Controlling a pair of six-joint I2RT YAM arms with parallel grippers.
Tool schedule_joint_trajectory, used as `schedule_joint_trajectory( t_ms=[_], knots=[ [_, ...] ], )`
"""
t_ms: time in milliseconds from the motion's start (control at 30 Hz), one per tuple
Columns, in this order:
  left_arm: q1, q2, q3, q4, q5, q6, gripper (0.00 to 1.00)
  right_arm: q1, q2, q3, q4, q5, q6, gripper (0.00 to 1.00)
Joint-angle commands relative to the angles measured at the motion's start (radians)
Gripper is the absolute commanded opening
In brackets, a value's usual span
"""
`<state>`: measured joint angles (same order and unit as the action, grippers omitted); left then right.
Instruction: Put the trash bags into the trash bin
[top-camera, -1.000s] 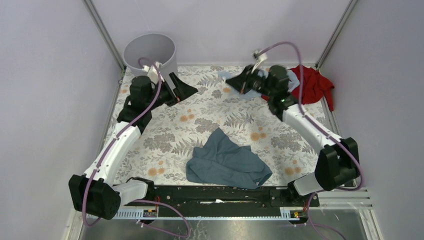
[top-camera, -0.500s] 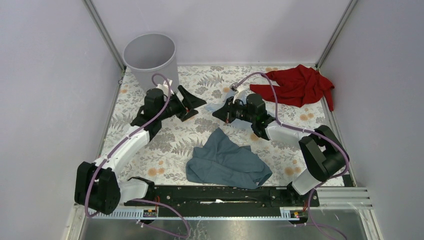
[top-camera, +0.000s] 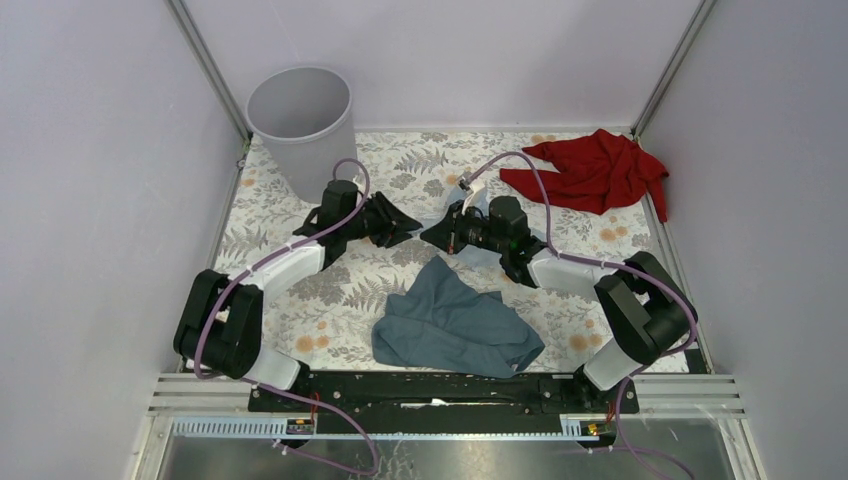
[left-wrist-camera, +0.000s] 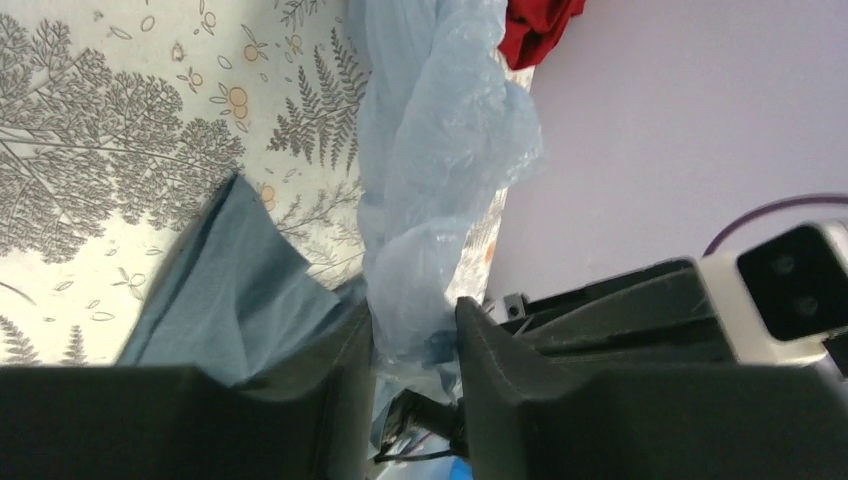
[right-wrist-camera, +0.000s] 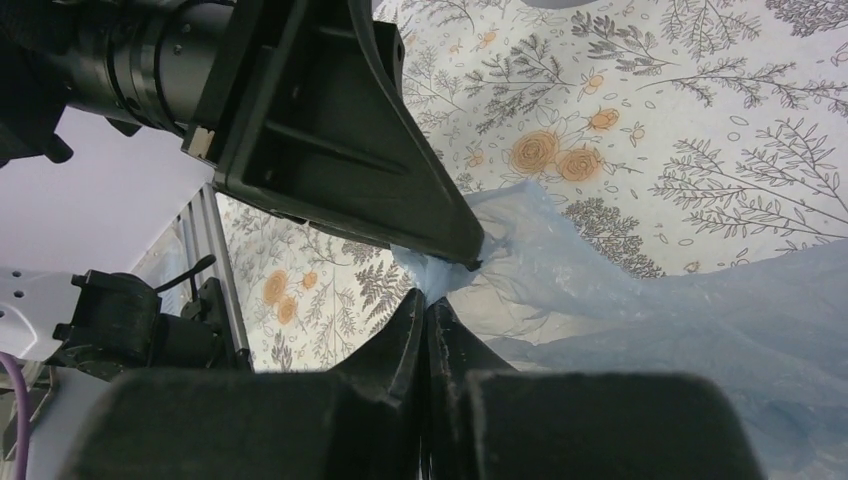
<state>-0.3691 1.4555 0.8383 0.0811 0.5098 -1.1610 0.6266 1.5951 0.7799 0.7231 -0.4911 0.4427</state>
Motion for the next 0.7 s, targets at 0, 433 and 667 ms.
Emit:
schedule_joint_trajectory(
  t_ms=[0,433,667],
  knots=[
    [-0.007,0.017,0.048,0.048,-0.017,0.058,0.2,0.016,-0.024,0.006,0.014,0.012,0.0,0.16],
    [0.034,-0.163,0.078,-0.252,-0.183,0.527,0.0,0.008,-0.388,0.056,-0.889,0.525,-0.157,0.99],
    [0.05,-0.232,0.029,-0.274,-0.178,0.618,0.0,-0.246,-0.428,0.055,-1.042,0.46,-0.127,1.0]
  ],
)
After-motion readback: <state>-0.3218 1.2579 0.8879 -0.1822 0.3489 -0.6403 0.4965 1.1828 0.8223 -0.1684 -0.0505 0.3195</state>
